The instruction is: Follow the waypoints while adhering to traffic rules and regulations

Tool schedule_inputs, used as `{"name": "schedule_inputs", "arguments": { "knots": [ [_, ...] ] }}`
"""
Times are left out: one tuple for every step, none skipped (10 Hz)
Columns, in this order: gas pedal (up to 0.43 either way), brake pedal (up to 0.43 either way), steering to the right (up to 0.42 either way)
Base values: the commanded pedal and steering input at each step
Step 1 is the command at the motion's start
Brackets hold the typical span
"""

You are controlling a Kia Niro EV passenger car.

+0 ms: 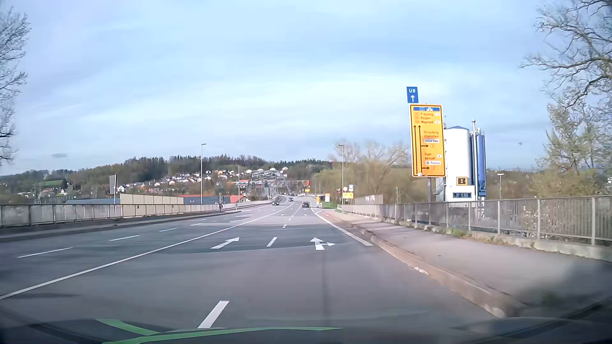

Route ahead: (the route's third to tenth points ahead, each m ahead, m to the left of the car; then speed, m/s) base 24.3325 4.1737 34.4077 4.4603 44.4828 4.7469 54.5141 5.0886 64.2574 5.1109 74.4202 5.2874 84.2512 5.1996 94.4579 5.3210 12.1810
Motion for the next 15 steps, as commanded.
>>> {"name": "schedule_inputs", "arguments": {
  "knots": [
    [0.079,0.000,-0.004],
    [0.079,0.000,-0.005],
    [0.067,0.000,-0.006],
    [0.059,0.000,-0.006],
    [0.059,0.000,-0.006],
    [0.047,0.000,-0.006],
    [0.028,0.000,-0.007],
    [0.020,0.000,-0.007],
    [0.000,0.000,-0.007],
    [0.000,0.000,-0.007],
    [0.000,0.000,-0.008],
    [0.000,0.000,-0.008],
    [0.000,0.000,-0.008],
    [0.000,0.000,-0.008],
    [0.000,0.000,-0.009]
  ]
}}
